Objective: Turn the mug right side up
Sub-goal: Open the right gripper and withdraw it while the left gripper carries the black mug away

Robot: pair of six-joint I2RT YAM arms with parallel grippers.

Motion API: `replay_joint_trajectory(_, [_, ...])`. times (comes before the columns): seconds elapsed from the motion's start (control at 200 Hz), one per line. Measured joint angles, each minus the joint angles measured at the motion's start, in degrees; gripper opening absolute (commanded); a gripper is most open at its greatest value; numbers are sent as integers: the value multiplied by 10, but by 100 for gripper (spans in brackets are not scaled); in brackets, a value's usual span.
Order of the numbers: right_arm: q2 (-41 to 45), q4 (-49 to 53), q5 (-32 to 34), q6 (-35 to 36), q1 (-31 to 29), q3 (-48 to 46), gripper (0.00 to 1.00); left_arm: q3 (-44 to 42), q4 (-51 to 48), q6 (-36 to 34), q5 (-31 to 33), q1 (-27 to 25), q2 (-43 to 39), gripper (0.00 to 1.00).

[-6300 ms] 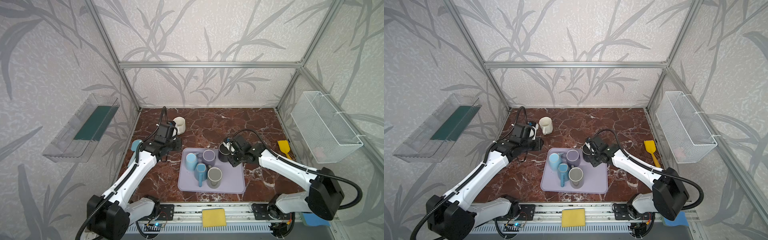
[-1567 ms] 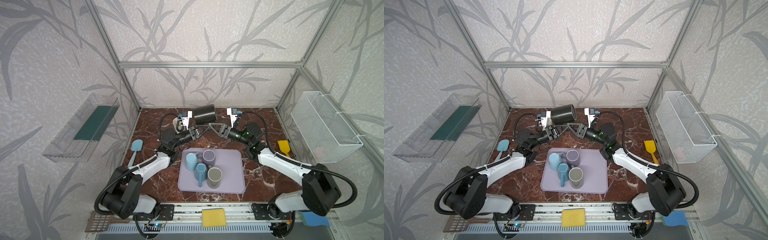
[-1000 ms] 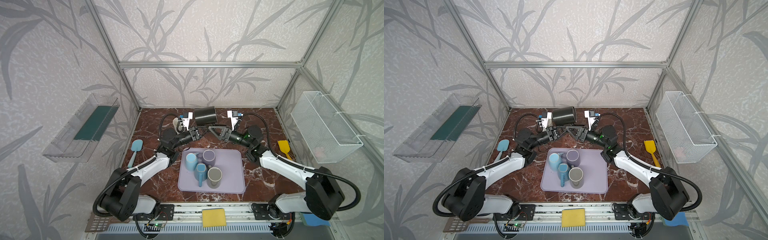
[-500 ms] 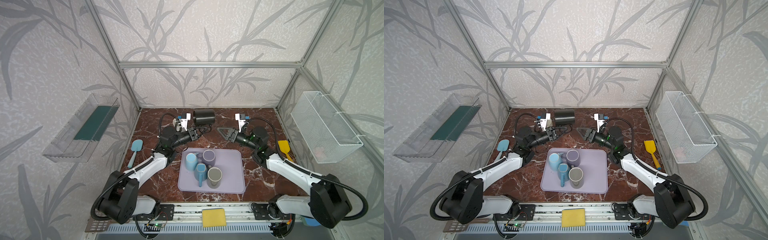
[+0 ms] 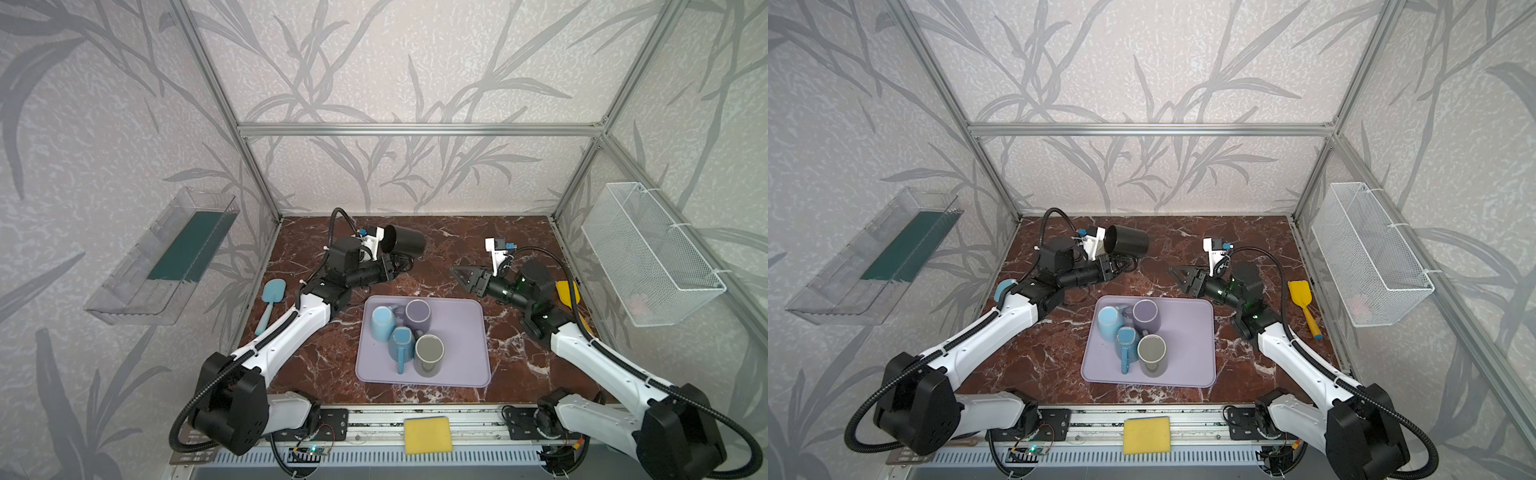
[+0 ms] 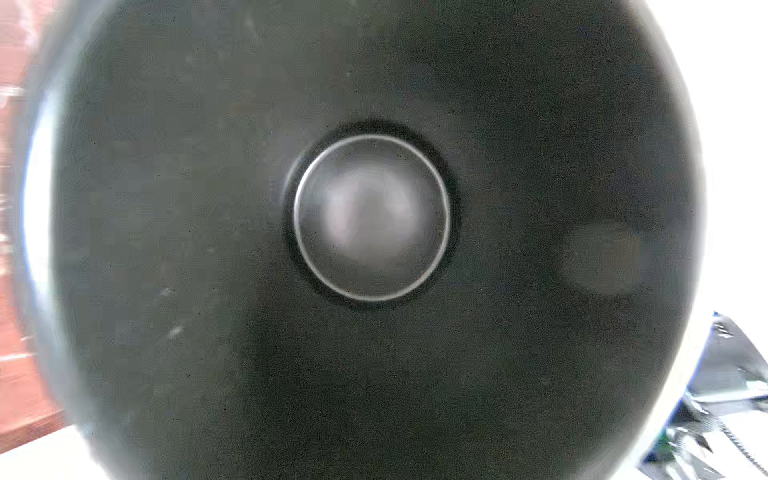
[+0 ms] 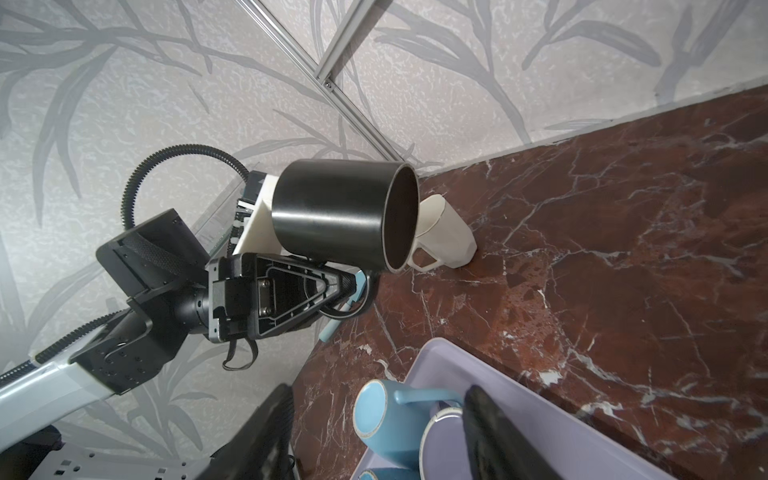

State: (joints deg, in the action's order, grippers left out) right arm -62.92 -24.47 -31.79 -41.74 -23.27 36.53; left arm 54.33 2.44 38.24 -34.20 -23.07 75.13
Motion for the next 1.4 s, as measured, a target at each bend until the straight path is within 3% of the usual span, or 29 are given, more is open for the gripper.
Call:
replay_joint_trajectory(0.67, [103,112,9,64,1,-82,66,87,-160,-117,83,0,59,0])
replay_joint_trajectory(1.399, [139,171,19,102,1,-91,66,202,-233,-162,215,0,219,0])
